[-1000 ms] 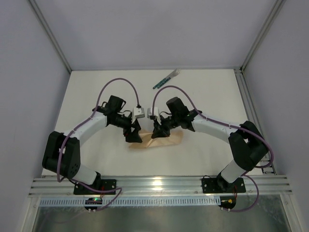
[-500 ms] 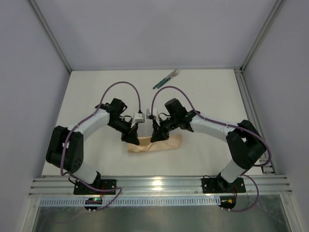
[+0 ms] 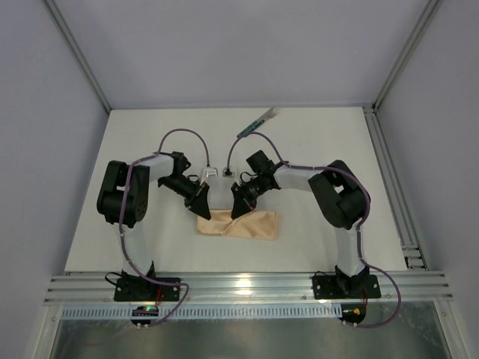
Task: Fold the napkin into a case and place the utensils inside
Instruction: Smooth out the smaller rectangle-folded napkin at the center of the board.
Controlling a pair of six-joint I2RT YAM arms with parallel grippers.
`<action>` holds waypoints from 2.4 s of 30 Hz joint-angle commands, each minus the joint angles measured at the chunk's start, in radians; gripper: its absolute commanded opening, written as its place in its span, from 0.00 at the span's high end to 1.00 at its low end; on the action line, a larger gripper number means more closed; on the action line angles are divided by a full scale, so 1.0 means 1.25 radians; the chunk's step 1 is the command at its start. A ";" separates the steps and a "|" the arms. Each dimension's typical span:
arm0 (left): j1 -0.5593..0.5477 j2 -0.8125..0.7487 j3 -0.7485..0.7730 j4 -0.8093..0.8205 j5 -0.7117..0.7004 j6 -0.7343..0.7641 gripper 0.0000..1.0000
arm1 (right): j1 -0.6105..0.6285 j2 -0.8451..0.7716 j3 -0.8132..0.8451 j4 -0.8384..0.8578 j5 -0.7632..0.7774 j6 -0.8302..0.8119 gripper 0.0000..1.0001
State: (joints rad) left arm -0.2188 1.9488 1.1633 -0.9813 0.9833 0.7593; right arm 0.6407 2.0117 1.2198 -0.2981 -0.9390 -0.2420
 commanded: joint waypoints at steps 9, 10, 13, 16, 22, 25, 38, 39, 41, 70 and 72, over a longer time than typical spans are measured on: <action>0.011 -0.019 -0.002 0.260 -0.248 -0.347 0.61 | -0.033 0.088 0.069 -0.031 0.056 0.064 0.95; 0.011 -0.019 -0.002 0.265 -0.256 -0.359 0.62 | -0.034 0.087 0.067 -0.030 0.063 0.064 0.94; 0.007 -0.012 0.001 0.272 -0.307 -0.378 0.66 | -0.034 0.081 0.076 -0.031 0.114 0.073 0.82; 0.003 -0.008 -0.005 0.278 -0.333 -0.383 0.64 | -0.034 0.057 0.087 -0.049 0.191 0.071 0.61; 0.003 -0.048 -0.027 0.316 -0.364 -0.399 0.53 | -0.035 -0.054 0.107 -0.087 0.320 0.039 0.40; 0.003 -0.074 -0.027 0.313 -0.362 -0.396 0.44 | -0.035 -0.113 0.108 -0.096 0.418 0.023 0.37; 0.013 -0.159 -0.032 0.319 -0.354 -0.357 0.29 | -0.040 -0.414 -0.142 -0.148 0.638 0.233 0.35; 0.012 -0.161 -0.032 0.320 -0.349 -0.355 0.29 | -0.040 -0.431 -0.163 -0.148 0.640 0.247 0.33; 0.012 -0.164 -0.034 0.321 -0.339 -0.350 0.28 | -0.041 -0.478 -0.229 -0.130 0.618 0.271 0.32; 0.023 -0.135 -0.058 0.380 -0.521 -0.396 0.46 | -0.179 -0.207 -0.238 0.117 0.436 0.319 0.88; 0.025 -0.142 -0.067 0.387 -0.542 -0.398 0.44 | -0.186 -0.170 -0.204 0.106 0.443 0.309 0.88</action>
State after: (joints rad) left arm -0.2012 1.7882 1.1069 -0.5365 0.3790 0.2726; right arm 0.4229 1.7432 0.9115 -0.1535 -0.4278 0.1959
